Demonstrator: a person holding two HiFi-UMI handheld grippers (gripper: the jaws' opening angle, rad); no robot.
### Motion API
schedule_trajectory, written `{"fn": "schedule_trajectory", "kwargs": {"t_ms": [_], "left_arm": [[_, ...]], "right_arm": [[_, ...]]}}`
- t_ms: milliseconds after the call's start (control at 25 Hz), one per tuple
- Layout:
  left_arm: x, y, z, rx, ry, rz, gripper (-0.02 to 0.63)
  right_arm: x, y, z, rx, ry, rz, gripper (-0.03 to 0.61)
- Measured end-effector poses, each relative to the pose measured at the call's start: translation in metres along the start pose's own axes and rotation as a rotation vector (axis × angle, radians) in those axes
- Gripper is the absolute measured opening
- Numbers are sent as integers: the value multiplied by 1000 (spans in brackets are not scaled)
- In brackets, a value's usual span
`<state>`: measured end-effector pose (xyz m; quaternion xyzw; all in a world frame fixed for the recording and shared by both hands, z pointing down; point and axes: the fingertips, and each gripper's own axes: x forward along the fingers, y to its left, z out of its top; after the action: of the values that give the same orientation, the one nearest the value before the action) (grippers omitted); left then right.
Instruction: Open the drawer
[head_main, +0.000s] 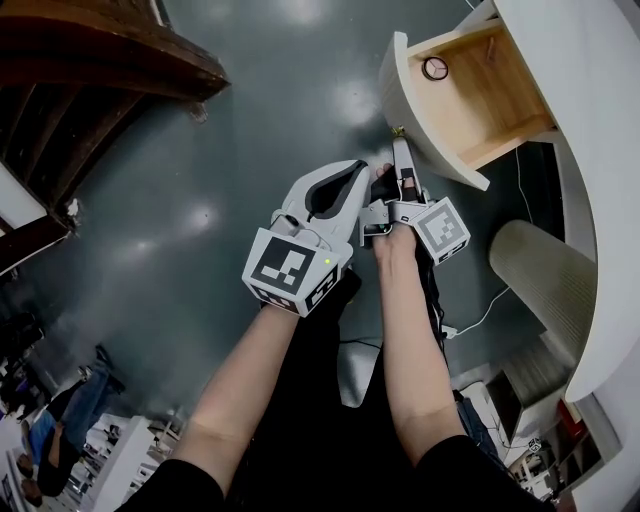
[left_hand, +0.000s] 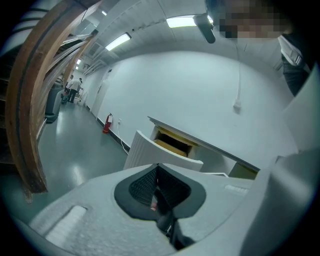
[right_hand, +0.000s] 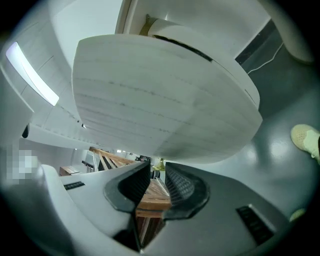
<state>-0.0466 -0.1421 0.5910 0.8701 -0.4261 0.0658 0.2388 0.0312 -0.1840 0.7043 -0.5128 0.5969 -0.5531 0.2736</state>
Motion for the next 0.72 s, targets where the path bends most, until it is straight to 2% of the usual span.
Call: {"fn": "schedule_trajectory", "kwargs": {"t_ms": [200,360,720], "left_arm": [[-8,-13,11,10,8,-18,9],[-16,-24,30,16,13,-21,9],[-48,-58,95,30,-1,-32,9]], "right_arm": [[-20,17,-3,-60,45,-11,48],[-40,45,-7,-131,108,-4,31],[-75,154,-13,-324,241,93,18]]}}
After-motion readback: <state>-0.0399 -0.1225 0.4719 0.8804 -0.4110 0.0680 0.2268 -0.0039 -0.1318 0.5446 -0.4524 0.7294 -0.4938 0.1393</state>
